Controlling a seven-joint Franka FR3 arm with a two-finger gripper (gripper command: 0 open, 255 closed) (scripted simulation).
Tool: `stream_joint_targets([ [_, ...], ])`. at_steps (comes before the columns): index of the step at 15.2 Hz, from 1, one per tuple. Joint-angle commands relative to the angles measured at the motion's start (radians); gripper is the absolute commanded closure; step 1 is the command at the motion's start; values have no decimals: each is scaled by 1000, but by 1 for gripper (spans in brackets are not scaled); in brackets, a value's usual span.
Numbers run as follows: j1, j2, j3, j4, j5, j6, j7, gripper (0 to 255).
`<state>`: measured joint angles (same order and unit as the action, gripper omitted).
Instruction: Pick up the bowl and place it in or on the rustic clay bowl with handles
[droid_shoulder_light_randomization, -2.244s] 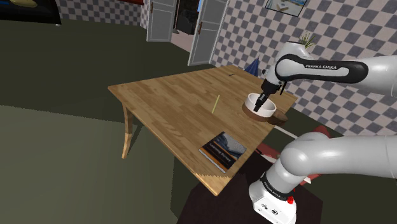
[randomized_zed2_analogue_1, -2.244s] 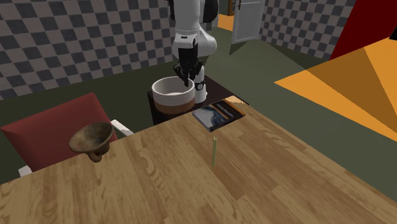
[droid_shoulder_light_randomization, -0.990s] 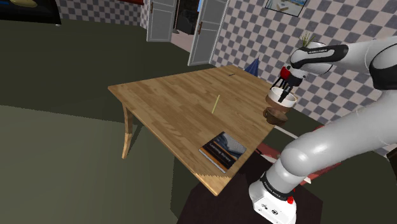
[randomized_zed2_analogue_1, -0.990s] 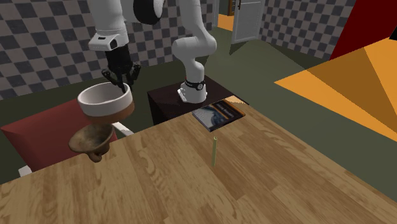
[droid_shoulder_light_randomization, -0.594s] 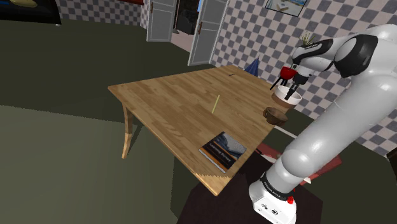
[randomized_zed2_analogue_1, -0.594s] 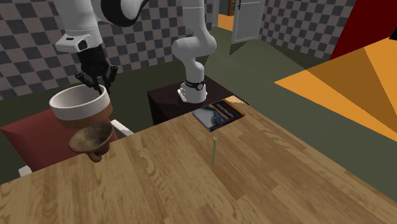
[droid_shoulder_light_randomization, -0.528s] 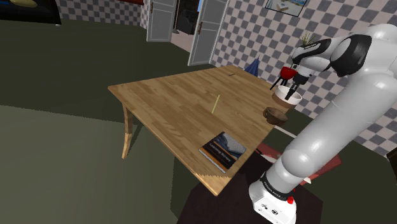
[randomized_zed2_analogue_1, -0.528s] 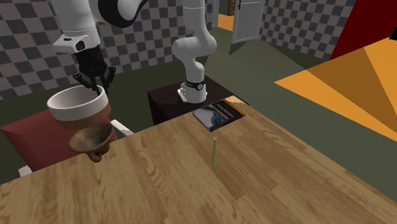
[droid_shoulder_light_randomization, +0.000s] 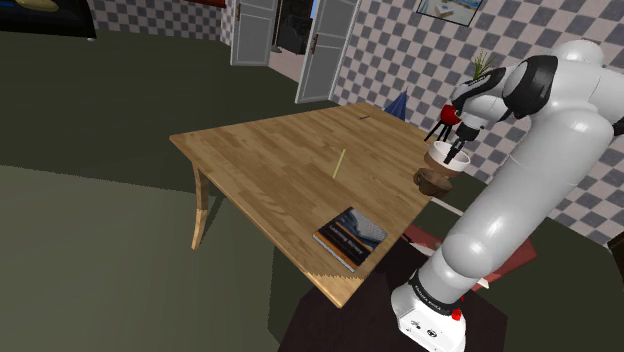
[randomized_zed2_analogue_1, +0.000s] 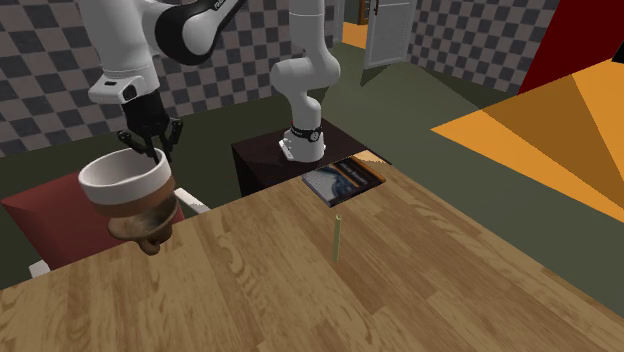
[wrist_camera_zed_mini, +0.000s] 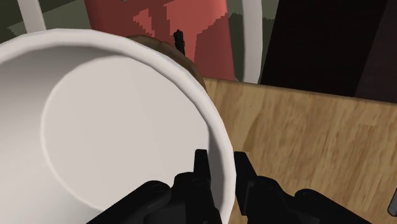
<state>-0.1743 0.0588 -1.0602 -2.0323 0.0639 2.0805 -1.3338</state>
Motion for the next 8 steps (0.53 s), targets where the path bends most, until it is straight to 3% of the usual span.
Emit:
stream_joint_targets([
  [1,-5,19,1,-18,21,28,-15,255],
  [8,-31,92,18,-67,102,110,-73,255],
])
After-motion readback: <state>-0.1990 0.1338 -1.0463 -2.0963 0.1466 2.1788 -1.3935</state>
